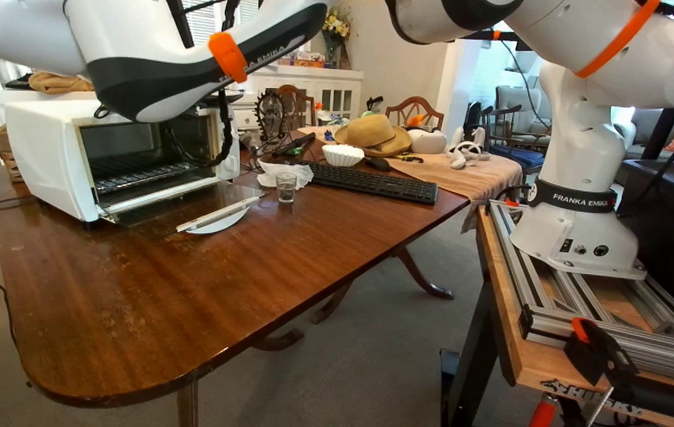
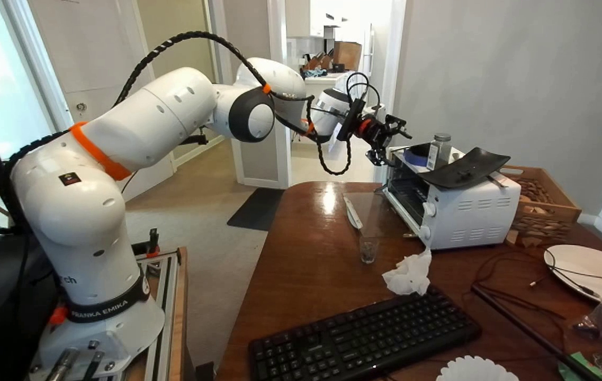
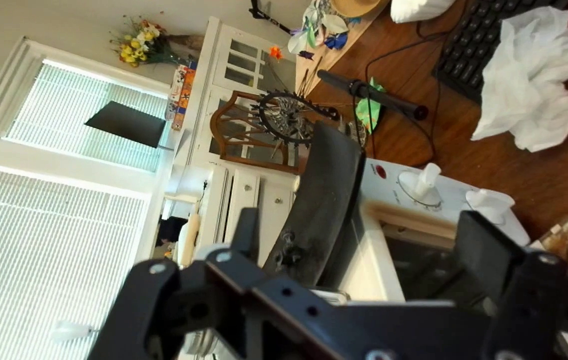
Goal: Remove the black tray from inside the microwave, put it on top of the microwave and move the black pot from the microwave to the table
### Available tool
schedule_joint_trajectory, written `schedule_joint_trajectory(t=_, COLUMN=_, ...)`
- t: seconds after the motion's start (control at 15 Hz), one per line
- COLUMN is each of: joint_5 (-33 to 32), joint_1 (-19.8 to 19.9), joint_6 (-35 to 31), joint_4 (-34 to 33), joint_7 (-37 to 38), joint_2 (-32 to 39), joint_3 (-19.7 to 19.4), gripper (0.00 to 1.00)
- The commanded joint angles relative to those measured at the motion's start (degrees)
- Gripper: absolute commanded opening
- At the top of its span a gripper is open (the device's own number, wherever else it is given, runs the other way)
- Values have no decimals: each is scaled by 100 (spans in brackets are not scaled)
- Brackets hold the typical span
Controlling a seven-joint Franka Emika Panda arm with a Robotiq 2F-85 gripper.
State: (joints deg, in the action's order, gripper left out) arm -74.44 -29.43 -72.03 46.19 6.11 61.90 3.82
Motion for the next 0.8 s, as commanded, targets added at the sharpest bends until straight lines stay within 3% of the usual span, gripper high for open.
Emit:
schedule_joint_trajectory(t=0.0, joint_5=391, joint_1=46, joint_6=-108, joint_4=720, joint_7=841, joint_2=-603, joint_3=338, gripper=100)
schedule_joint_trajectory(t=0.4, joint_5=665, joint_1=304, joint_6=-1108, joint_4=2009, joint_7=2740, joint_2=-1605, joint_3=773, gripper=100)
schedule_joint_trajectory(t=0.73, joint_5=110, joint_1=783, joint_6=-3227, joint_4=3199, joint_7=2803, joint_2=-2313, joint_3=796, gripper=100)
